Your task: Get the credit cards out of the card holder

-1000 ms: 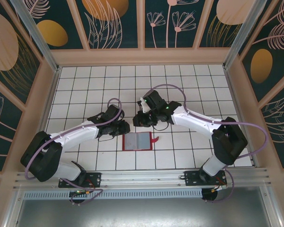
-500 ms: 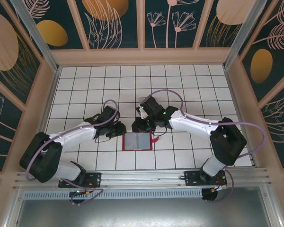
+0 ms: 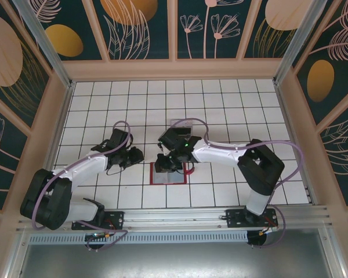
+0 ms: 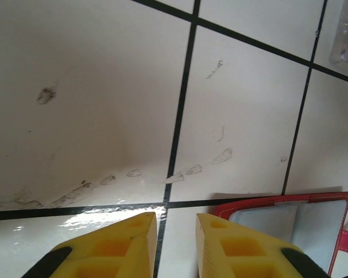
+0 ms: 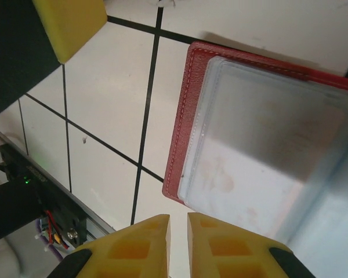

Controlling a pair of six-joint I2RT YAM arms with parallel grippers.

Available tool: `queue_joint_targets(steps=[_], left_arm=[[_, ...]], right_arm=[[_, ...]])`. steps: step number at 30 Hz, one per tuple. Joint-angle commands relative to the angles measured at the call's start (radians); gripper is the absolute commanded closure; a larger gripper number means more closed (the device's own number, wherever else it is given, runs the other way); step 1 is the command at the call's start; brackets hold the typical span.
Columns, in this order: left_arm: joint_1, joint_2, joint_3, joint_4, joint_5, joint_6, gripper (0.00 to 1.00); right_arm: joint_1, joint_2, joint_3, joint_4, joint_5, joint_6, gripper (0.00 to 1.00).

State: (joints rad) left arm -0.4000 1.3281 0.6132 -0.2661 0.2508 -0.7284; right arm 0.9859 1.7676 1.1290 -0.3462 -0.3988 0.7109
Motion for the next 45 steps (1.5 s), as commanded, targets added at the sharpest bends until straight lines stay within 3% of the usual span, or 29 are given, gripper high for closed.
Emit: queue_joint_targets(steps=[1,8,14,24,45], left_arm=[[0.026,-0.012,-0.010,-0.032,0.009,0.039,0.75],[0.047,-0.011,-0.005,-0.074,-0.036,0.068,0.75],[0.047,-0.007,0.000,-0.073,-0.031,0.072,0.75],[0.047,0.016,0.013,-0.062,-0.016,0.079,0.74],[0.047,0.039,0.040,-0.058,0.010,0.089,0.74]], right_arm=[[0.014,0.040,0.049,-0.001,0.028,0.024,0.84],[0.027,0.119,0.101,0.001,0.024,0.028,0.81],[0.026,0.163,0.123,0.003,0.020,0.025,0.73],[0.030,0.205,0.136,0.008,0.010,0.027,0.72],[0.034,0.172,0.142,-0.183,0.162,0.009,0.64]])
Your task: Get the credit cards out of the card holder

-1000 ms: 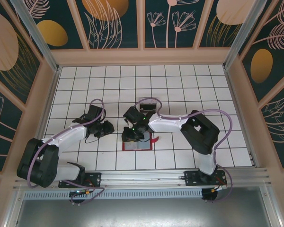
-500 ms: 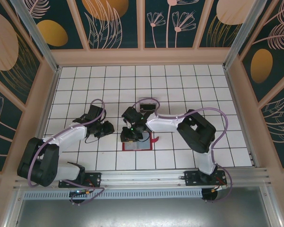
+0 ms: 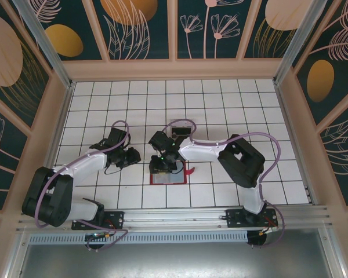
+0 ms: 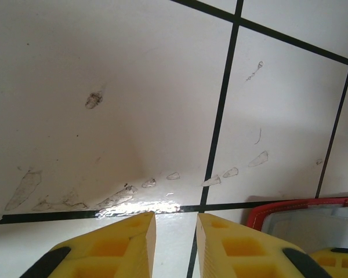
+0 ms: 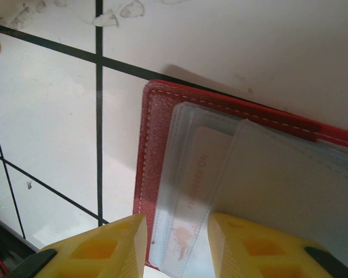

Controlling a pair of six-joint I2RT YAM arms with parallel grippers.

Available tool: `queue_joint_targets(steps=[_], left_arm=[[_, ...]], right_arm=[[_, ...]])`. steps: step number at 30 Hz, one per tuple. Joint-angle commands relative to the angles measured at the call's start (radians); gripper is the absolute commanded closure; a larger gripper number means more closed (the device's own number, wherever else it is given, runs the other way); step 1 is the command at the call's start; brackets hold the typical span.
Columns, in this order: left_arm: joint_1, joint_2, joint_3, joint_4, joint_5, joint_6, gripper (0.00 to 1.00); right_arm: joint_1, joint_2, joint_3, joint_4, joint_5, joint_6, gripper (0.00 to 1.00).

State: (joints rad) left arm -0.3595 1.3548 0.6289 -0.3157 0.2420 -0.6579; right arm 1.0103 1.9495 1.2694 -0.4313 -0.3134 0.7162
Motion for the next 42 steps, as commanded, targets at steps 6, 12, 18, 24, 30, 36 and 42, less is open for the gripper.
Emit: queue_joint_targets(steps=[6,12,18,24,30,36,42], left_arm=[[0.006,0.008,0.023,-0.011,0.016,0.024,0.74],[0.007,0.010,0.022,-0.010,0.018,0.027,0.74],[0.007,0.017,0.026,-0.010,0.020,0.030,0.74],[0.007,0.017,0.035,-0.014,0.023,0.030,0.74],[0.007,0.017,0.043,-0.020,0.029,0.035,0.74],[0.007,0.018,0.064,-0.029,0.042,0.037,0.74],[0.000,0.026,0.072,-0.032,0.073,0.038,0.74]], right_arm=[[0.024,0.000,0.037,-0.174,0.156,0.006,0.62],[0.047,0.021,0.092,-0.271,0.257,0.013,0.60],[0.077,0.043,0.142,-0.351,0.323,0.016,0.58],[0.102,0.042,0.181,-0.420,0.417,0.031,0.53],[0.109,0.032,0.188,-0.476,0.483,0.040,0.51],[0.108,0.021,0.180,-0.536,0.551,0.048,0.46],[0.100,-0.036,0.113,-0.547,0.585,0.066,0.43]])
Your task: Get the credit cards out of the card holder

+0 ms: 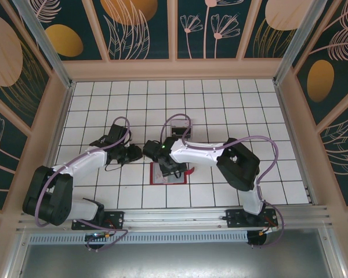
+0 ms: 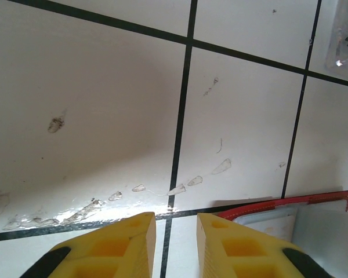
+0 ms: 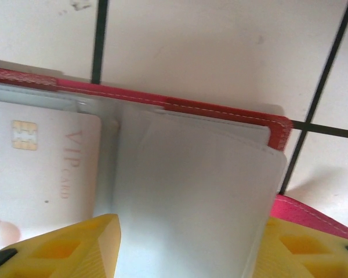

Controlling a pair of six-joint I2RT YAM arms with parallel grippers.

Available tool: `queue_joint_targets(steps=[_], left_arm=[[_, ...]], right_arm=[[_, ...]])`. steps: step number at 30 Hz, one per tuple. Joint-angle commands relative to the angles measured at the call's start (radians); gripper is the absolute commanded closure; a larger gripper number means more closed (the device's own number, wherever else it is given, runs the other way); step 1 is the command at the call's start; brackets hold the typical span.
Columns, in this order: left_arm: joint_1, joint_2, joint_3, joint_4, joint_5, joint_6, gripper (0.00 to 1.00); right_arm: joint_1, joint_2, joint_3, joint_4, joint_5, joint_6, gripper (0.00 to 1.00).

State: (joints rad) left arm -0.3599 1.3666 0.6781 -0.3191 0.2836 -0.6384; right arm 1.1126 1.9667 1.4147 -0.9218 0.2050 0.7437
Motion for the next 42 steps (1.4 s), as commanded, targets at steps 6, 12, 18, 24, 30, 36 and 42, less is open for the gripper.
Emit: queue_joint_targets(steps=[6,12,18,24,30,36,42], left_arm=[[-0.054,0.025,0.041,-0.035,0.030,0.002,0.75],[-0.136,0.048,0.042,-0.004,0.035,-0.052,0.76],[-0.185,0.056,-0.004,0.081,0.082,-0.124,0.82],[-0.206,0.073,-0.040,0.132,0.106,-0.148,0.87],[-0.228,0.071,-0.050,0.147,0.129,-0.152,0.89],[-0.231,0.072,-0.086,0.160,0.150,-0.150,0.89],[-0.231,0.103,-0.096,0.152,0.157,-0.129,0.89]], right_arm=[[-0.036,-0.110,-0.132,-0.024,0.063,0.048,0.43],[-0.074,-0.177,-0.193,0.032,0.035,0.042,0.44],[-0.124,-0.271,-0.287,0.257,-0.165,0.019,0.48],[-0.157,-0.307,-0.349,0.447,-0.354,0.018,0.53],[-0.179,-0.311,-0.408,0.597,-0.491,0.043,0.59],[-0.188,-0.293,-0.452,0.710,-0.569,0.076,0.65],[-0.189,-0.262,-0.461,0.755,-0.607,0.082,0.66]])
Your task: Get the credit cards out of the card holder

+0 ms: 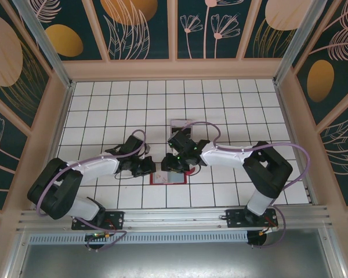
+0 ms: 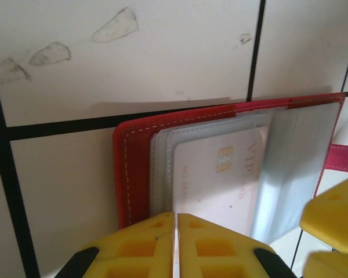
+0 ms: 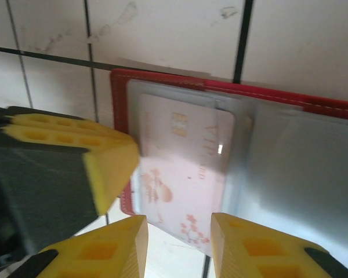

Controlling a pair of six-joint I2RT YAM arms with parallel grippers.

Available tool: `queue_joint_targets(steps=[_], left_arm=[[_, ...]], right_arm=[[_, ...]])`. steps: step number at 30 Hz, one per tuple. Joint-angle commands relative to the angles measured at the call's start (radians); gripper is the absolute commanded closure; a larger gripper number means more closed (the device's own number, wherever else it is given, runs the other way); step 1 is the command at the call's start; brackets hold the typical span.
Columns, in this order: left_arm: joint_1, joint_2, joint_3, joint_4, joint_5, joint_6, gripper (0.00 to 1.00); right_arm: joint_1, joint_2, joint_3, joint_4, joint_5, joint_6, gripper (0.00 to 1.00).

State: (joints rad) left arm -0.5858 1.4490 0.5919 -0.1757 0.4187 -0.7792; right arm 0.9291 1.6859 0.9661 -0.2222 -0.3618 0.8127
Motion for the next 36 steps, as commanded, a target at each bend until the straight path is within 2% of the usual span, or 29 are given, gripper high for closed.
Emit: queue_joint_targets(steps=[1,22,36], left_arm=[[-0.006,0.023,-0.009,0.007,0.020,0.014,0.89],[-0.006,0.042,0.000,-0.033,-0.008,0.036,0.90],[-0.005,0.035,0.004,-0.047,-0.020,0.034,0.88]], right_arm=[[-0.004,0.025,-0.012,0.058,-0.043,0.015,0.66],[-0.005,0.090,-0.014,0.039,-0.014,0.006,0.67],[-0.004,0.084,-0.009,-0.048,0.066,-0.017,0.67]])
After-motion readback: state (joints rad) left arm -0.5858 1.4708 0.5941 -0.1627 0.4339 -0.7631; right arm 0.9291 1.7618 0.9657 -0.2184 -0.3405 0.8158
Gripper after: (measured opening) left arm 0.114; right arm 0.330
